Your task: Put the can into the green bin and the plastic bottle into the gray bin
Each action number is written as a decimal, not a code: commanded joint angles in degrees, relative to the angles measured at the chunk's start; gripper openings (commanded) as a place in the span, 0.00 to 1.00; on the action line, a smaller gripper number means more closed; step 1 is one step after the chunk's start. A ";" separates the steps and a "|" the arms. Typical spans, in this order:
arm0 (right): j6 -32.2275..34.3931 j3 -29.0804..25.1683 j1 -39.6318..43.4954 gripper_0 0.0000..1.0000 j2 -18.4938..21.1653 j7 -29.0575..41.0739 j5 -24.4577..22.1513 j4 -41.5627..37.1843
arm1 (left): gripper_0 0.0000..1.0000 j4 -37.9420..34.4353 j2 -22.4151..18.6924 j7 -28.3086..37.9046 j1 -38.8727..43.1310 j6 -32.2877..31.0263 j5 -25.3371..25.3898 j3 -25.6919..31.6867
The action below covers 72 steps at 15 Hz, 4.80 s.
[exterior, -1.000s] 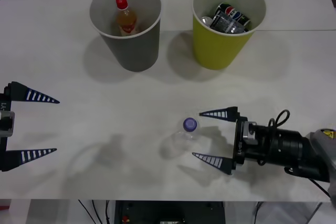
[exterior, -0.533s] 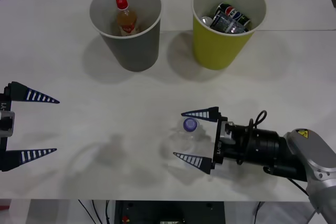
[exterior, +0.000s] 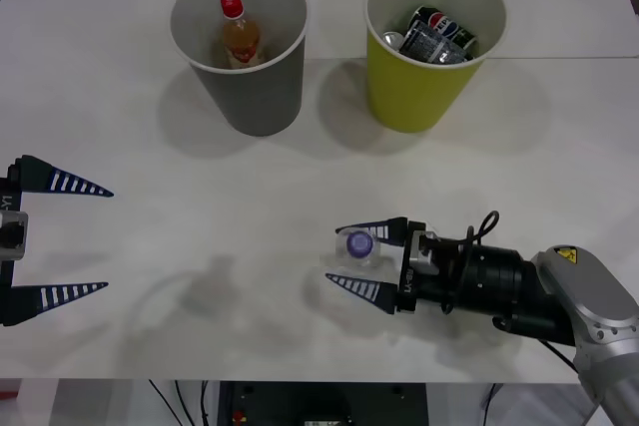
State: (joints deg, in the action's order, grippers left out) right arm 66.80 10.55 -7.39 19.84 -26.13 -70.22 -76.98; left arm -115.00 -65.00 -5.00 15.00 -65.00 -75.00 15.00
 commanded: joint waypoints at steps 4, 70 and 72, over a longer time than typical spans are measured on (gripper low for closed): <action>0.00 0.00 0.00 0.00 0.55 0.64 -0.01 -0.01 | 1.00 0.00 0.00 0.00 0.00 0.00 0.00 0.00; -16.53 17.75 -69.08 1.00 3.19 92.75 -33.49 11.15 | 1.00 0.00 0.00 0.00 0.00 0.00 0.00 0.00; -14.68 17.75 -69.08 1.00 4.42 92.13 -30.94 11.06 | 1.00 0.00 0.00 0.00 0.00 0.00 0.00 0.00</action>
State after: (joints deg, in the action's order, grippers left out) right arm 51.21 28.32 -76.49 23.75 66.39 -102.21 -65.88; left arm -115.00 -65.00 -5.00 15.00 -65.00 -75.00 15.00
